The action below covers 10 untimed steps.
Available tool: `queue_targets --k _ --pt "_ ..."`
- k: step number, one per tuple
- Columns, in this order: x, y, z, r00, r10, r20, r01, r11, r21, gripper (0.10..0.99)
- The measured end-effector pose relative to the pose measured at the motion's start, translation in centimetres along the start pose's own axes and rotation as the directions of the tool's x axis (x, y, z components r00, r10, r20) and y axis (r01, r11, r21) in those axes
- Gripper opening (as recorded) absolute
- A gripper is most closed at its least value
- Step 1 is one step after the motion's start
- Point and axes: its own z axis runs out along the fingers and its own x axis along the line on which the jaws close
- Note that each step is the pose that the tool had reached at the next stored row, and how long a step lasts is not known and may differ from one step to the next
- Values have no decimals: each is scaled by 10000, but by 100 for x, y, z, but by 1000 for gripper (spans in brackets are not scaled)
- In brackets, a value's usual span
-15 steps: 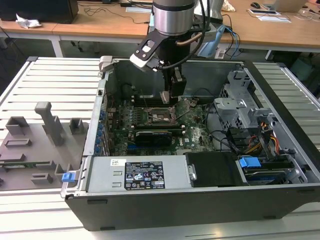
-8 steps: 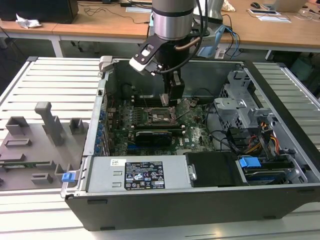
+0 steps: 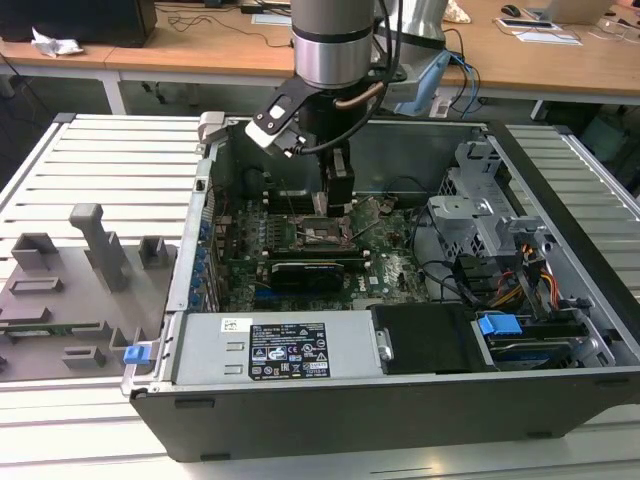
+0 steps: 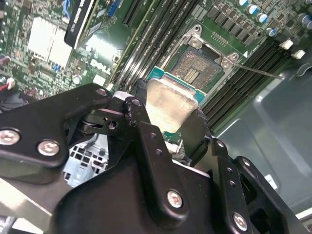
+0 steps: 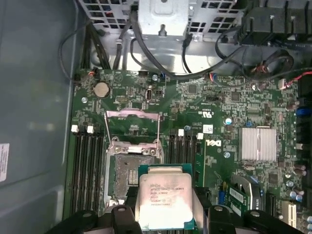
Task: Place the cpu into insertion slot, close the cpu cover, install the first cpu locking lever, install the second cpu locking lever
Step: 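Place the cpu into insertion slot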
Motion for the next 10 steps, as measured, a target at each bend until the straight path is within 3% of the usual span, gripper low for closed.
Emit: queue_targets --k 10 --pt "1 -38 153 9999 122 12 -122 9999 -9 522"
